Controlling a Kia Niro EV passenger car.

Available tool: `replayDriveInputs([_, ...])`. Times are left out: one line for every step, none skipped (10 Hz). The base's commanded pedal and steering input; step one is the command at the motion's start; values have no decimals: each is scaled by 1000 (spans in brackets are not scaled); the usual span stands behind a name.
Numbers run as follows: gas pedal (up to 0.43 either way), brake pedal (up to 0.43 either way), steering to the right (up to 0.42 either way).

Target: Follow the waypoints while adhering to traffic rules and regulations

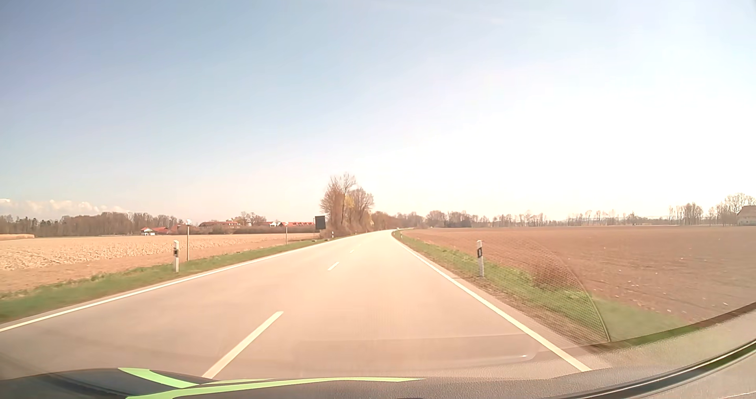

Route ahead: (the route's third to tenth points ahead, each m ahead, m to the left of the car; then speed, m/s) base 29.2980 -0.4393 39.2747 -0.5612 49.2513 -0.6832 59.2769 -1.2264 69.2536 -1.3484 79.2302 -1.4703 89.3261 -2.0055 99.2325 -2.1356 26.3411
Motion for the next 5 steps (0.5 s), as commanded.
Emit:
replayDriveInputs([268, 0, 3])
replayDriveInputs([268, 0, 2])
replayDriveInputs([268, 0, 2])
replayDriveInputs([268, 0, 1])
replayDriveInputs([268, 0, 1])
